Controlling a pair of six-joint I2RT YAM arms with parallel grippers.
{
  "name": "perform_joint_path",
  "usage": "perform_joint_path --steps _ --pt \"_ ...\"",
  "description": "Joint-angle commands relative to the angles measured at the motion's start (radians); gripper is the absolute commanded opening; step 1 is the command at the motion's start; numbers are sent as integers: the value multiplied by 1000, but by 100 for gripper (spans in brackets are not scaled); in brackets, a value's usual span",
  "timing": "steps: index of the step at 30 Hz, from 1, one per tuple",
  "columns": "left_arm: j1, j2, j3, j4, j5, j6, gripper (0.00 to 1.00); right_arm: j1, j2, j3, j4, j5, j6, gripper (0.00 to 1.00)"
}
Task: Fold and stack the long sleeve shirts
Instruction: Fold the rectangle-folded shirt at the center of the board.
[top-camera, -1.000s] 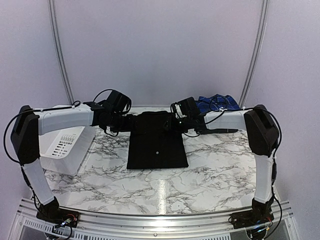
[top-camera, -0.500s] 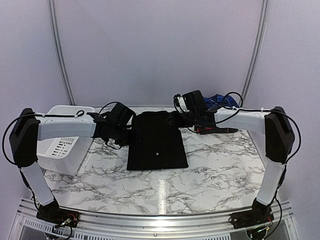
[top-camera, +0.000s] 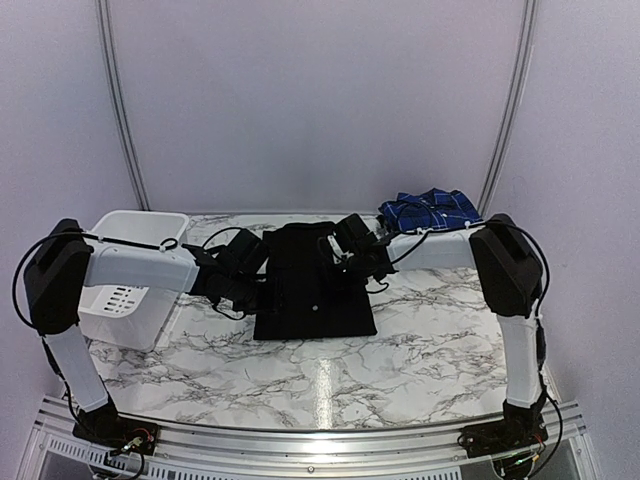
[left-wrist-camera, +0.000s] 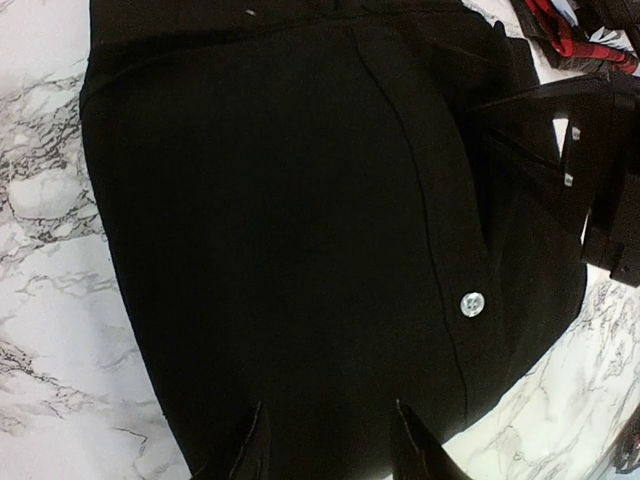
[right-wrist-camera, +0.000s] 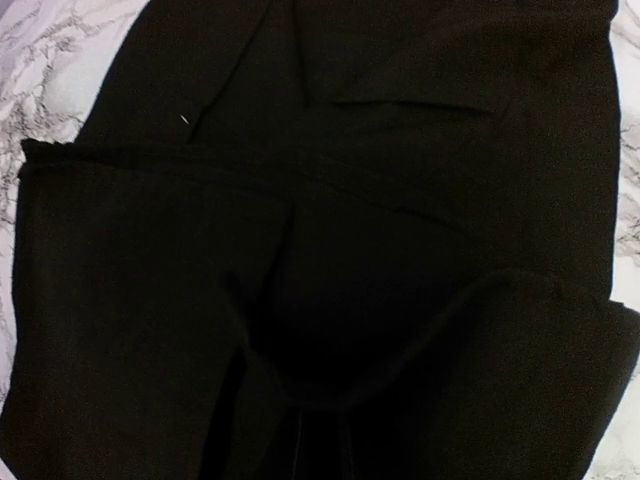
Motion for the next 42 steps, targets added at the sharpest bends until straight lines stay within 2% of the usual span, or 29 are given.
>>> perform_joint_path --steps 1,4,9,16,27,29,33,42 --pt "-8 4 -38 38 5 -20 42 -1 42 88 -49 41 -14 8" --pt "-16 11 -59 50 5 -24 42 -1 71 125 -52 38 -14 16" --pt "-29 33 -85 67 5 -33 41 -1 106 174 -36 24 -10 38" --pt "-37 38 -101 74 5 -36 41 -17 173 240 -52 -42 2 56" --pt "-36 -46 -102 70 -12 -31 42 -73 -88 62 68 -219 34 88" --pt "-36 -58 -99 68 -12 -33 42 -74 -139 35 76 -227 35 97" --pt "-37 -81 -95 66 -9 -37 42 -71 -249 -12 74 -184 29 98" --pt "-36 -157 -113 64 -46 -23 43 -40 -460 -124 16 46 0 99"
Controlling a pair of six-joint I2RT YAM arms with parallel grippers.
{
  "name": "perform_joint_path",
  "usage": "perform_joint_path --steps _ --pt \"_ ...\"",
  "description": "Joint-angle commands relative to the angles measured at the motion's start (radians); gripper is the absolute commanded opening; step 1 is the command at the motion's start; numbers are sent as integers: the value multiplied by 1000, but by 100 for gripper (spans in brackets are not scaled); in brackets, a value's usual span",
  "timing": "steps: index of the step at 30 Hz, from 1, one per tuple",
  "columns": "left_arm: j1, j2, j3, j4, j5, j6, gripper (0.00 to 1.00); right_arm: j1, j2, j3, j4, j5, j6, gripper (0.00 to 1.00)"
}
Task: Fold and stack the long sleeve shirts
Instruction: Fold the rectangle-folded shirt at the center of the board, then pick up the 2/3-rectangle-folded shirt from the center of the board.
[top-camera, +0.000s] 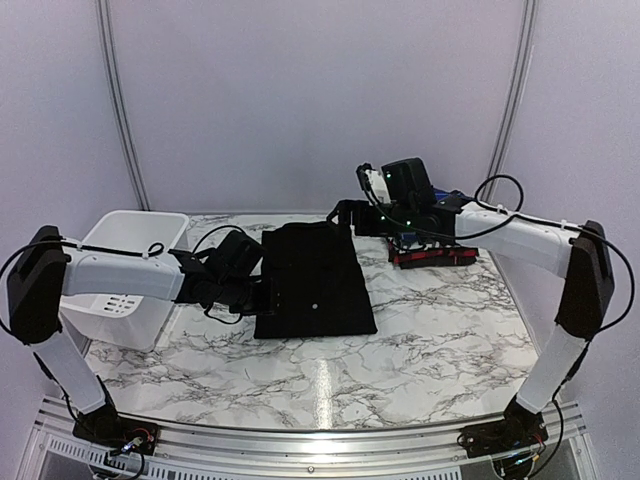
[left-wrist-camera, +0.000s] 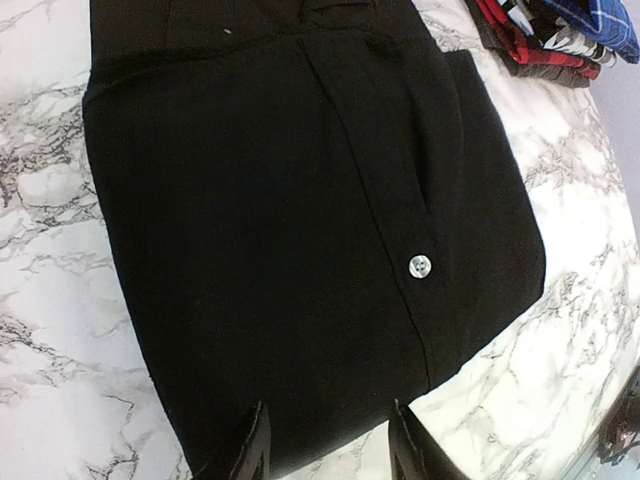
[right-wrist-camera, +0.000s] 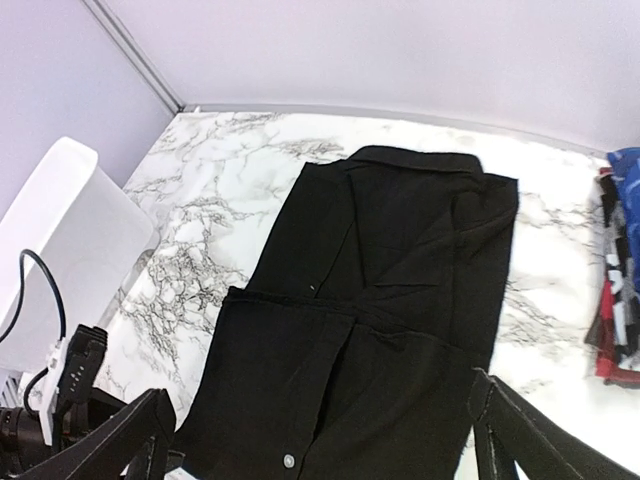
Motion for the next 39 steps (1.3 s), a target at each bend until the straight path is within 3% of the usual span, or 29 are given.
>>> perform_joint_path --steps 1,5,10,19,28,39 --pt "-2 -64 -20 1 -41 8 43 9 -83 -60 -27 127 -5 99" --pt "1 -98 -46 1 -77 15 44 -74 -175 -226 39 85 61 98" --pt "4 -129 -80 1 -103 17 47 -164 -281 -508 282 -50 148 99" --pt "4 -175 -204 16 -93 -59 48 -66 -283 -618 172 -10 69 98" --pt "4 -165 -279 136 -40 -116 46 -15 -218 -670 150 -39 85 76" --pt "1 -57 -299 222 0 -130 43 22 -124 -664 150 -72 125 56"
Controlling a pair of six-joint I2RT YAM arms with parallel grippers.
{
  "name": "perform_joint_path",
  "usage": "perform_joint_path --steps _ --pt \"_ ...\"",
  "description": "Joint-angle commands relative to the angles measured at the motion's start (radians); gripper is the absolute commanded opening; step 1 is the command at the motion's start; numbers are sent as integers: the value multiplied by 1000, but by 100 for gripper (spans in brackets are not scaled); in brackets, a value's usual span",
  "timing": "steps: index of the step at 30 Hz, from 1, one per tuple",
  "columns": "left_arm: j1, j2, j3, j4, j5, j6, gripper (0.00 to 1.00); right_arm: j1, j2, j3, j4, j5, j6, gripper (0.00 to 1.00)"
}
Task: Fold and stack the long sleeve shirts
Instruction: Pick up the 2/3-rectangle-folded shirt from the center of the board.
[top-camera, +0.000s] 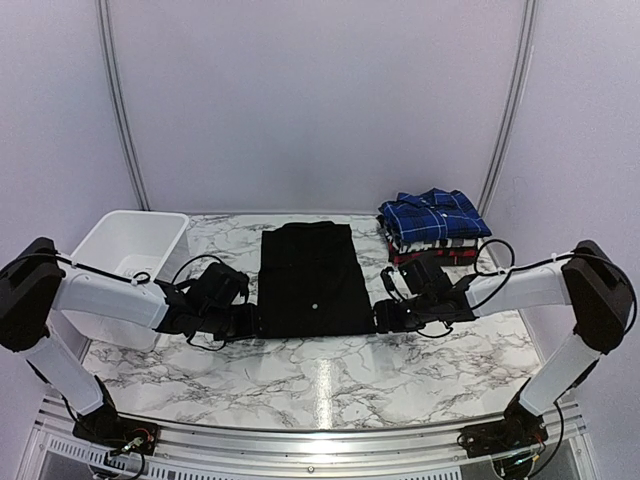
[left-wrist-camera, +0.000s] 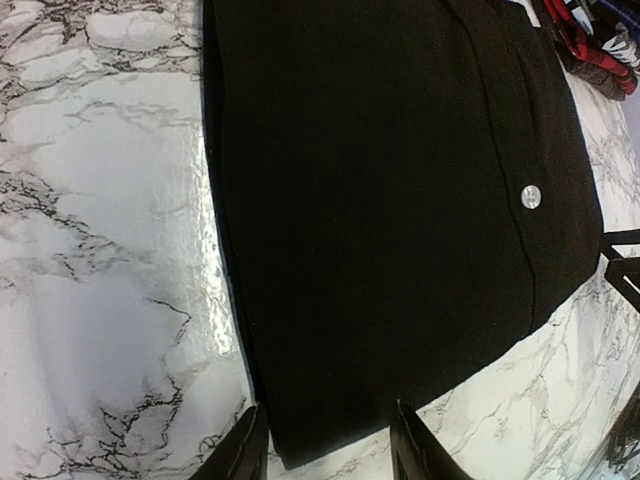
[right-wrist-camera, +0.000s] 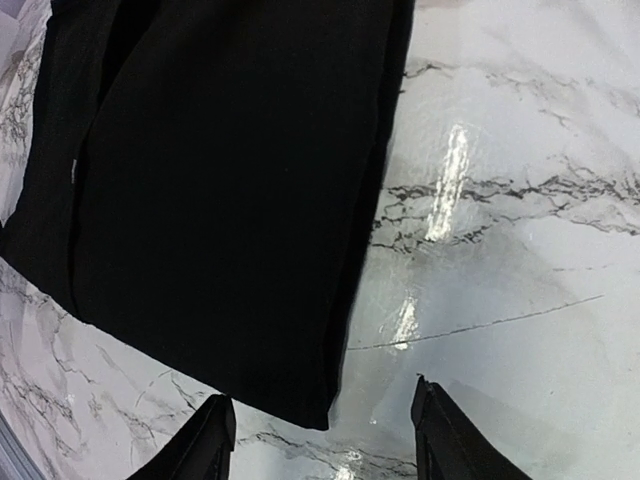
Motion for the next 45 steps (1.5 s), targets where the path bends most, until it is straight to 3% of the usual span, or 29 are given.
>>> perform_joint_path --steps 1,6,10,16,21,27,39,45 --pt "-1 48 -10 27 14 -5 43 17 35 12 -6 -14 25 55" --pt "-18 75 -5 -24 -14 -10 41 32 68 20 -30 -5 35 51" --pt "-25 112 22 -117 -55 -18 31 49 102 40 -54 -5 34 46" --pt "-30 127 30 -174 -77 -27 27 59 122 47 -95 18 48 39" --pt "-30 116 36 -204 -75 -36 28 61 127 41 -110 -4 60 30" --pt "-29 67 -7 -215 -74 -38 38 65 114 12 -84 -65 51 30" --pt "-29 83 -10 -176 -24 -46 36 66 96 -8 -60 -53 49 23" --pt "-33 102 -22 -145 -6 -68 30 65 93 -17 -45 -61 49 8"
